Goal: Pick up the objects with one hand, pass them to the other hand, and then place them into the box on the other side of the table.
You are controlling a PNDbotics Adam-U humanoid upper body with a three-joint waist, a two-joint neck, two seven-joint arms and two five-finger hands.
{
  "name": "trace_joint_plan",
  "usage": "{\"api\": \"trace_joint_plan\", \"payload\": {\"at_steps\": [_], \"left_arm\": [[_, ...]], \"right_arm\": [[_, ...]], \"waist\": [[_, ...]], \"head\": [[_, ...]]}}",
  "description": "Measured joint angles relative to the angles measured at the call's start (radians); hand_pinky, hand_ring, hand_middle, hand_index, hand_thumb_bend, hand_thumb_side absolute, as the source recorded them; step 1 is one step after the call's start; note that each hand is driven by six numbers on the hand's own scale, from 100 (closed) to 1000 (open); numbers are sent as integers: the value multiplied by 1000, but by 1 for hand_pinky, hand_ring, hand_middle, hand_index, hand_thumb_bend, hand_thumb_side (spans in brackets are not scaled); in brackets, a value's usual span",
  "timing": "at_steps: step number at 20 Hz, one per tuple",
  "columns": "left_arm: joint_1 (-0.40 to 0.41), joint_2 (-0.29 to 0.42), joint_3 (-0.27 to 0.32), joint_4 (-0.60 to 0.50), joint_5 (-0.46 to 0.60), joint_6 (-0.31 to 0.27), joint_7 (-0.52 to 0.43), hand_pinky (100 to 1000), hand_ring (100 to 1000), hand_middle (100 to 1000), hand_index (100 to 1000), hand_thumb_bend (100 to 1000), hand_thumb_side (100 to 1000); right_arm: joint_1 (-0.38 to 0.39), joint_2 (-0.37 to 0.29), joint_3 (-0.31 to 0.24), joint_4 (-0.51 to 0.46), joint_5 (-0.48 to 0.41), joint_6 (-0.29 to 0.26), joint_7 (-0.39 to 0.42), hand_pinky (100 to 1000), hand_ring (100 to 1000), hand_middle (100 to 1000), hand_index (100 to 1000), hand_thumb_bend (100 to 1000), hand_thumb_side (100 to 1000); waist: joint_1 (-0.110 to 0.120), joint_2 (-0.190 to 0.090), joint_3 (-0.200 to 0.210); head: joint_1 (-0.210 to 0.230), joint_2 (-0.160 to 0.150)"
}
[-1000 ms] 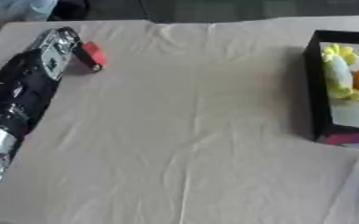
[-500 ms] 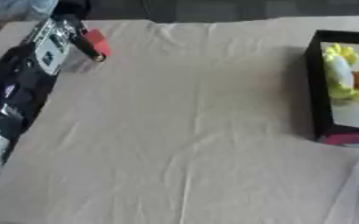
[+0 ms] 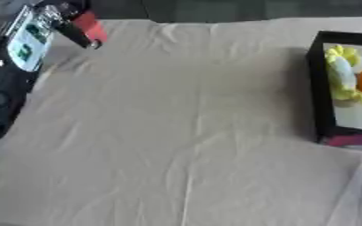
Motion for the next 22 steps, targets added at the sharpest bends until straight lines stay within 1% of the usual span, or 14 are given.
{"api": "trace_joint_plan", "payload": {"at_steps": [3, 4, 5, 6, 7, 8, 12, 17, 19, 20, 22], "left_arm": [[52, 14, -9, -105, 70, -6, 28, 874, 789, 641, 535, 219, 148], [68, 18, -12, -142, 90, -8, 42, 865, 786, 637, 534, 245, 121], [85, 22, -15, -175, 110, -12, 57, 857, 781, 632, 533, 204, 143], [101, 25, -16, -206, 128, -17, 73, 853, 777, 626, 533, 197, 140], [116, 26, -18, -233, 146, -24, 88, 852, 777, 626, 533, 231, 109], [130, 27, -21, -259, 164, -30, 103, 851, 776, 625, 533, 196, 137], [179, 35, -30, -333, 222, -57, 151, 839, 765, 613, 530, 188, 125], [249, 43, -39, -410, 276, -90, 212, 807, 743, 594, 526, 166, 136], [281, 44, -39, -441, 303, -112, 244, 800, 738, 588, 522, 160, 130], [292, 44, -40, -453, 314, -124, 261, 793, 730, 580, 518, 156, 109], [313, 43, -45, -481, 327, -155, 300, 790, 726, 576, 518, 154, 108]], "right_arm": [[-1, 0, 0, -3, -1, 0, 0, 957, 857, 816, 895, 252, 674], [-2, 0, 0, -6, -1, 0, 0, 957, 857, 816, 896, 252, 674], [-5, 0, 0, -10, -1, 0, 0, 957, 857, 816, 896, 252, 674], [-9, 0, 0, -13, -2, 0, 0, 957, 857, 816, 896, 252, 673], [-10, 0, 0, -15, -2, 1, 0, 957, 857, 816, 896, 266, 672], [-12, 0, 0, -16, -2, 1, 0, 957, 857, 816, 896, 253, 672], [-21, 0, 0, -27, -2, 1, 1, 957, 858, 817, 897, 253, 672], [-26, 0, 0, -31, -2, 3, -1, 960, 858, 817, 897, 255, 671], [-26, 0, 0, -31, -2, 4, -2, 960, 858, 817, 897, 255, 670], [-26, 0, 0, -32, -2, 4, -2, 961, 859, 817, 897, 259, 668], [-27, 0, 0, -36, -1, 4, -3, 960, 863, 820, 899, 267, 659]], "waist": [[-6, 0, 2], [-9, 0, 3], [-10, 0, 3], [-11, 0, 5], [-13, 0, 7], [-14, 0, 9], [-16, 0, 12], [-16, 0, 14], [-16, 0, 16], [-16, 0, 16], [-16, 0, 17]], "head": [[-14, -1], [-18, -1], [-23, -1], [-27, -1], [-30, -1], [-33, -1], [-44, 6], [-52, 10], [-56, 10], [-57, 10], [-60, 9]]}}
